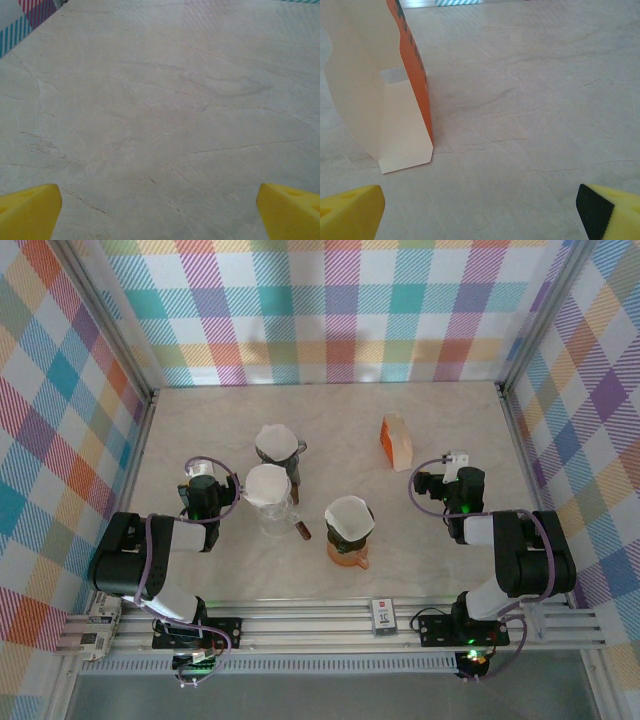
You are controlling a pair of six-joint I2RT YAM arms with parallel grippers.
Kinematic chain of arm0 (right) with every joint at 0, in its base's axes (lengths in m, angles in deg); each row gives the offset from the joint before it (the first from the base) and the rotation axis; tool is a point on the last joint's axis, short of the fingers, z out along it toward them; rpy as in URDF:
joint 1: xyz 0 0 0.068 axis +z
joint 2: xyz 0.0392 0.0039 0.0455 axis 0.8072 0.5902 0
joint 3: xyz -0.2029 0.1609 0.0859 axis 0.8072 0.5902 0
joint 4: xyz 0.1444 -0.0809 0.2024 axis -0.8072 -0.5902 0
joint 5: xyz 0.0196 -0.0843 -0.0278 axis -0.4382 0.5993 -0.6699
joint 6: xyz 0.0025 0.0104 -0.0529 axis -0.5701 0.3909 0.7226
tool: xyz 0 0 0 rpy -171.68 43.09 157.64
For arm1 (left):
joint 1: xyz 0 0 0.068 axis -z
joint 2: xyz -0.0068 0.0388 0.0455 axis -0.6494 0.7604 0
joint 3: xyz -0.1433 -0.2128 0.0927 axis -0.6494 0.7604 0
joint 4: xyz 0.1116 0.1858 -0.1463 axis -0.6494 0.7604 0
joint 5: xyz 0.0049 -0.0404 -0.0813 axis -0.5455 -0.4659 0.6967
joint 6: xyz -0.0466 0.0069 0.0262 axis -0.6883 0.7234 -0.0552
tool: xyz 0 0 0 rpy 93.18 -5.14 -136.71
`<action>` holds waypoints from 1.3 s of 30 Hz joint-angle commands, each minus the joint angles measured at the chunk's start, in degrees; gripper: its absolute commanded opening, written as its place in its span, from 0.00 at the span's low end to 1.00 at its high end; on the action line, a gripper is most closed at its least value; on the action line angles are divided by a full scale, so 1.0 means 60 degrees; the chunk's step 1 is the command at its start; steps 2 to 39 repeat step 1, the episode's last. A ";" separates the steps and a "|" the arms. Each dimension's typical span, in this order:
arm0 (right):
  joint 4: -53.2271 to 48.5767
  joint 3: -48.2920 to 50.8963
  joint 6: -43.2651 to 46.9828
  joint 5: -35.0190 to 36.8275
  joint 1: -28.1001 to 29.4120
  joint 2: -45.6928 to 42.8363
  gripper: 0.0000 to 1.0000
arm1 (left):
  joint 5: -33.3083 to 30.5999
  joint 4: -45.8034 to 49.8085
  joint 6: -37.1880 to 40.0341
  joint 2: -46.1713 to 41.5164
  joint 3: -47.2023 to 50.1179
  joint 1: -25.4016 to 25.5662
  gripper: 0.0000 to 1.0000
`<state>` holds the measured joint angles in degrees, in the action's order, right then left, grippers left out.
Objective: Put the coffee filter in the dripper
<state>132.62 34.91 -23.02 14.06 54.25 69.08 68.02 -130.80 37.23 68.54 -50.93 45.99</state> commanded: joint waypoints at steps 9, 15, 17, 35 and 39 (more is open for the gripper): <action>0.0411 0.0007 -0.0106 -0.0192 -0.0008 -0.0002 0.99 | 0.0040 -0.0299 0.0080 0.0046 -0.0126 0.0021 1.00; 0.0411 0.0007 -0.0106 -0.0192 -0.0008 -0.0002 0.99 | 0.0040 -0.0299 0.0080 0.0046 -0.0126 0.0021 1.00; 0.0411 0.0007 -0.0106 -0.0192 -0.0008 -0.0002 0.99 | 0.0040 -0.0299 0.0080 0.0046 -0.0126 0.0021 1.00; 0.0411 0.0007 -0.0106 -0.0192 -0.0008 -0.0002 0.99 | 0.0040 -0.0299 0.0080 0.0046 -0.0126 0.0021 1.00; 0.0411 0.0007 -0.0106 -0.0192 -0.0008 -0.0002 0.99 | 0.0040 -0.0299 0.0080 0.0046 -0.0126 0.0021 1.00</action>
